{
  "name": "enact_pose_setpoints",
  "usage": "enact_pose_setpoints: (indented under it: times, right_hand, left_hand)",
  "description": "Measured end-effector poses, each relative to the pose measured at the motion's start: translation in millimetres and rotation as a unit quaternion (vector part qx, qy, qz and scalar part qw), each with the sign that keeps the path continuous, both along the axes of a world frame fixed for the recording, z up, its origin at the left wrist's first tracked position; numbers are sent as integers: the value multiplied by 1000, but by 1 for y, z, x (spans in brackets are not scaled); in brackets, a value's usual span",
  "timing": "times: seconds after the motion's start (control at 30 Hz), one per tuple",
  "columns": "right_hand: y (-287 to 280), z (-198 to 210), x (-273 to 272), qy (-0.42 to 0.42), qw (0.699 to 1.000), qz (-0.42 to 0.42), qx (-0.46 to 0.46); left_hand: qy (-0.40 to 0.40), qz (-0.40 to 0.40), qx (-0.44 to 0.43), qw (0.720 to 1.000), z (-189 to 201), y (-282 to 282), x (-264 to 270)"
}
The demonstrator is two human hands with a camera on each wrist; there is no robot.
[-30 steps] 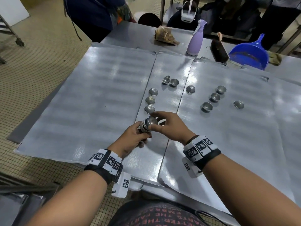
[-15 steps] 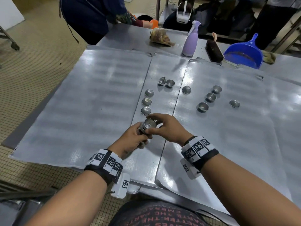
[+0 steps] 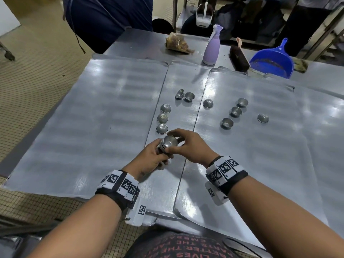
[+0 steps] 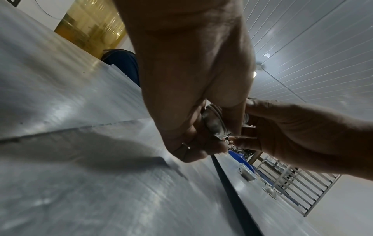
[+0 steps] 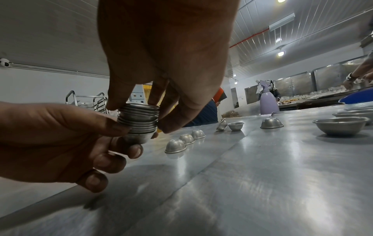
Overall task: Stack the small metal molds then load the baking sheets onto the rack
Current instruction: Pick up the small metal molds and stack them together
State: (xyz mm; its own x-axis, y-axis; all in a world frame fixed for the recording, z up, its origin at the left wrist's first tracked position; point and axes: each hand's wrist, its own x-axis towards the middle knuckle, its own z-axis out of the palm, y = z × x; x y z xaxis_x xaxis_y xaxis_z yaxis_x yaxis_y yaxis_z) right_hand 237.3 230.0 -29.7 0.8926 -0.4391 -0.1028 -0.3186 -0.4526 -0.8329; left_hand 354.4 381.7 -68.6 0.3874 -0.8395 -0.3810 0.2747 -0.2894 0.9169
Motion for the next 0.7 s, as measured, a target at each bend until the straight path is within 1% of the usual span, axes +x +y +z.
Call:
enact_pose_setpoints:
  times: [0.17,0.4,0.57,0.7]
  right_hand:
    - [-2,1,2,3,1000,2,-4]
    - [-7,4,3,7,999,-21,28]
    - [-28,-4,4,7,994,-105,-1]
    - [-67,-21,-3,44,978,-186,-84]
  left_hand:
    - [-9,3,-5,1000,-4,-2,4]
    - [-4,14,-6,1000,-8,-7,8]
    - [3,25,-1,1000,-10,-11,13]
    - [8,36,-2,999,-12,-13,15]
